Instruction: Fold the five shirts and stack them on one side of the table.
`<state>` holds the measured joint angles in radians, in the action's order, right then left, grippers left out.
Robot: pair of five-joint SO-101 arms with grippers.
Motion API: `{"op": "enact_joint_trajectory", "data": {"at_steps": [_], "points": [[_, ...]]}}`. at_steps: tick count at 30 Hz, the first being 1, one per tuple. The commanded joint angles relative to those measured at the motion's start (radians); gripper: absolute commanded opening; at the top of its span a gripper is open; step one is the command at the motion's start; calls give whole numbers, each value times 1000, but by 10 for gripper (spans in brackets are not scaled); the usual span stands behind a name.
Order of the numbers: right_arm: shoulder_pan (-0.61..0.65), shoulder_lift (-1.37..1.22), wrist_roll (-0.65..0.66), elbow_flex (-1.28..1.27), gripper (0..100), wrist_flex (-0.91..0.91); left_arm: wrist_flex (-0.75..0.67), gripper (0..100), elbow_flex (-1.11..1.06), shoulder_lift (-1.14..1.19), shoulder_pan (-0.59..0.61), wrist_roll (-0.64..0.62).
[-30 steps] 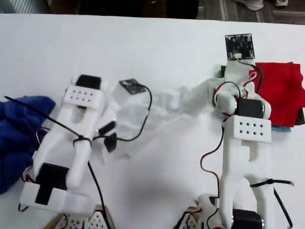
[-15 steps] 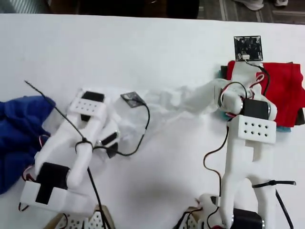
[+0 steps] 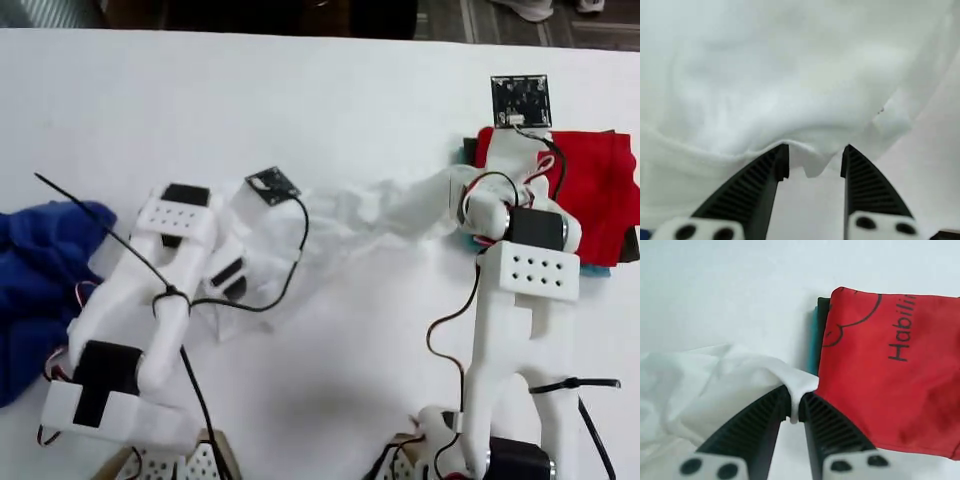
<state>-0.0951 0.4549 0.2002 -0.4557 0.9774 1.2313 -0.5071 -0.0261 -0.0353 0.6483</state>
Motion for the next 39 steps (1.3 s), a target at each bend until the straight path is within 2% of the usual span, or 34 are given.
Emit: {"op": "enact_joint_trajectory", "data": {"at_steps": [1, 4, 14, 19, 25, 30, 35, 39], "points": [[-2, 36, 6, 11, 20, 2, -21, 189, -28, -5, 0, 46], [-2, 38, 6, 11, 20, 2, -21, 188, -62, -5, 6, 91], [-7, 41, 6, 11, 20, 2, -40, 185, -70, -3, 2, 97], [-7, 41, 6, 11, 20, 4, -40, 15, -68, -5, 0, 97], [-4, 33, 6, 8, 20, 4, -25, 26, -59, -14, -2, 95], [-2, 31, 0, 3, 20, -18, 97, 25, 45, -89, 6, 91], [-1, 31, -3, 0, 20, -101, 267, 25, 309, -189, 6, 89], [-1, 33, -3, 38, 20, -91, 416, 25, 518, -196, 8, 89]]}}
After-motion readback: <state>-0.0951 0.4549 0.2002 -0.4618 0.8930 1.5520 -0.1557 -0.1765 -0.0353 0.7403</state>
